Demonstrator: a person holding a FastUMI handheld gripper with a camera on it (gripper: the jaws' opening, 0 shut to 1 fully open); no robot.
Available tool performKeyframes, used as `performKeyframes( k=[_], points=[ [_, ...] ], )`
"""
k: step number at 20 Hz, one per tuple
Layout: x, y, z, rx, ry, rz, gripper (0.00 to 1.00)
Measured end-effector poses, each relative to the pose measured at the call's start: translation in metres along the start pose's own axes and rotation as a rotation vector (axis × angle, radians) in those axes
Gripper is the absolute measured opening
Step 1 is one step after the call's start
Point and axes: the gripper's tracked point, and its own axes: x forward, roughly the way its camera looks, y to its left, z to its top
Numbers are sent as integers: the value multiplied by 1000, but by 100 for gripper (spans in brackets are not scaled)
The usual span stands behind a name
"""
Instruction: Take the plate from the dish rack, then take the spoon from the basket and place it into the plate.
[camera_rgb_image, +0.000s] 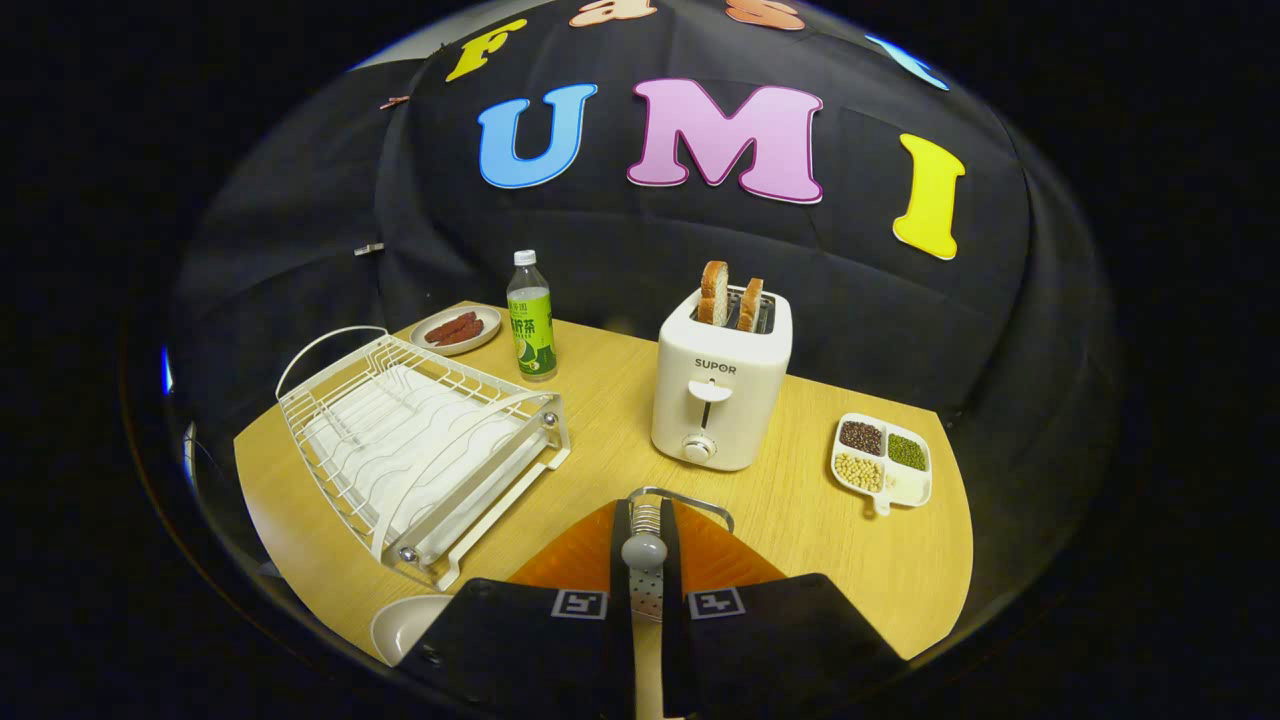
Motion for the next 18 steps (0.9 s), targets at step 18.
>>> performKeyframes(
  k=[18],
  points=[
    [-115,52,59,7,-120,232,12]
  ],
)
